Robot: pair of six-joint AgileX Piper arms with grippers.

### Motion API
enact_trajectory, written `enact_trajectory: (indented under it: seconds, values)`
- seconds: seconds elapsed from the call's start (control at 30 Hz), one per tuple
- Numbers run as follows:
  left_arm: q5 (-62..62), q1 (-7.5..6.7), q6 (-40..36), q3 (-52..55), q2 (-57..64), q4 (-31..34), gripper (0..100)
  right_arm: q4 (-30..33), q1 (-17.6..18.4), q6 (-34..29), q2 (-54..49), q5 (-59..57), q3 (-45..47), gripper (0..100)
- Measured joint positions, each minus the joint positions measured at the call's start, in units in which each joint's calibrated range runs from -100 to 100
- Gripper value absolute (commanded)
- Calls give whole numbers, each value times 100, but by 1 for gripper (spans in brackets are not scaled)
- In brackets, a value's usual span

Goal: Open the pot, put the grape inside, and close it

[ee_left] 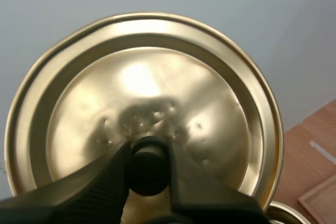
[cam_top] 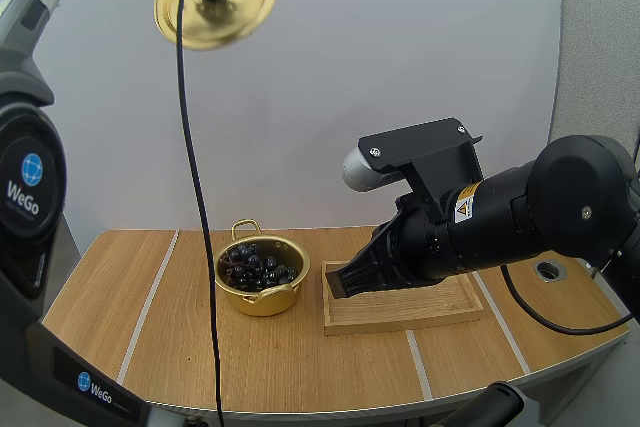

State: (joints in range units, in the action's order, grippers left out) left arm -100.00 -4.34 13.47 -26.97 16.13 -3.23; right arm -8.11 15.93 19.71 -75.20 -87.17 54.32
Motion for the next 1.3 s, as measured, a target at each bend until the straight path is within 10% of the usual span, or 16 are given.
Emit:
enact_trajectory:
  seconds: [1.3]
  values:
    - [0, 0, 1051, 4316, -227, -555, 0, 0, 0, 0, 0, 233, 14, 0]
